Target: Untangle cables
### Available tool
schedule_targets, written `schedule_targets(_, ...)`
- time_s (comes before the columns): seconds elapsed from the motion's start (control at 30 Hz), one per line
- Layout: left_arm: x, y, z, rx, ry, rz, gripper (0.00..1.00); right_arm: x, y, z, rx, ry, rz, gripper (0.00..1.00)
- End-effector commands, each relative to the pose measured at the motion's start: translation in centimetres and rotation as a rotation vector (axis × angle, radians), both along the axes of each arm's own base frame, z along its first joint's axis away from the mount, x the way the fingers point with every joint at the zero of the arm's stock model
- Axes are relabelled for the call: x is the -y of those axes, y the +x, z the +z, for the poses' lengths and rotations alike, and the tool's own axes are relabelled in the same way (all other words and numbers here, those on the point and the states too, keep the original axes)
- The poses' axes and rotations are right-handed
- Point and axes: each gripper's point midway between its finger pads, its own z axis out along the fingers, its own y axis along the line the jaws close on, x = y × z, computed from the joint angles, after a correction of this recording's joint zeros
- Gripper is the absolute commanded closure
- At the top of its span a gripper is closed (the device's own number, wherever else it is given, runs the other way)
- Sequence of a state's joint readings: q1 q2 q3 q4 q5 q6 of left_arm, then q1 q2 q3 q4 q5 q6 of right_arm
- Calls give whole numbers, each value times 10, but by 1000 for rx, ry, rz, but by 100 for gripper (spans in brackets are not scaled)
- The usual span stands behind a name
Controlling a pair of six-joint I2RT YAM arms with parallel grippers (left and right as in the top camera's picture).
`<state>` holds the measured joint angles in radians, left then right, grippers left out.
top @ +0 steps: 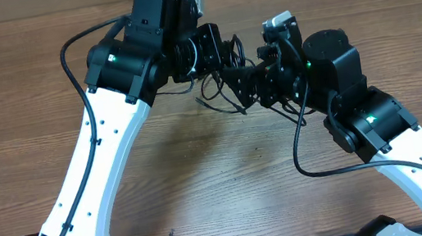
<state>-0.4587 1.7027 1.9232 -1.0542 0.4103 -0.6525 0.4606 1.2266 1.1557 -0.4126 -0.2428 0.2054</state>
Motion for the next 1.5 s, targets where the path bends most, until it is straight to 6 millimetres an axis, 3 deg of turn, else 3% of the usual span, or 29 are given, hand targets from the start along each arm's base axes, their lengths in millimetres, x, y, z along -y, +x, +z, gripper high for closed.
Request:
schedule_targets(0.0,9,-7,3,-24,-34,-21,96,3,0,19,46,15,-21,50)
schedule_targets(0.03,8,-8,2,-29,-30,-23,96,4,1,19,47,15,-23,71)
schedule_targets(0.07,9,-11,2,-43,-38,-35,96,4,1,19,47,15,-23,80)
schedule_targets(0.23,28,-33,14,-72,-144,-188,96,6,3,18,50,4,-39,82)
schedule_targets(0.3,31,-39,16,-54,-156,-247,96,9,4,18,51,-3,-56,96)
schedule_targets(0.43,22,-47,20,-55,-198,-334,96,25,10,8,31,-55,-140,96)
schedule_targets(0.57,-7,-44,30,-70,-290,-360,96,44,17,1,7,-74,-196,96)
schedule_targets(0.77,-74,-33,69,7,-549,-364,96,79,26,-9,-26,-114,-272,96)
schedule_targets(0.97,-136,-17,85,27,-663,-214,96,81,26,-10,-14,-141,-258,96)
schedule_targets(1.07,-169,-6,79,47,-627,-108,96,75,25,-8,-11,-123,-227,96)
schedule_targets(1.23,-165,-10,55,31,-494,-107,96,58,21,3,17,-61,-138,96)
schedule_targets(1.27,-161,-11,49,13,-462,-107,92,55,21,7,27,-48,-122,96)
schedule_targets(1.3,-156,-12,43,0,-428,-116,81,52,21,10,30,-27,-117,96)
schedule_targets(1.37,-135,-17,32,-25,-364,-163,33,48,22,17,38,13,-105,96)
schedule_targets(1.4,-130,-19,30,-30,-352,-177,28,46,22,20,38,30,-103,96)
schedule_targets(1.47,-112,-24,28,-40,-334,-222,26,45,23,24,28,69,-116,96)
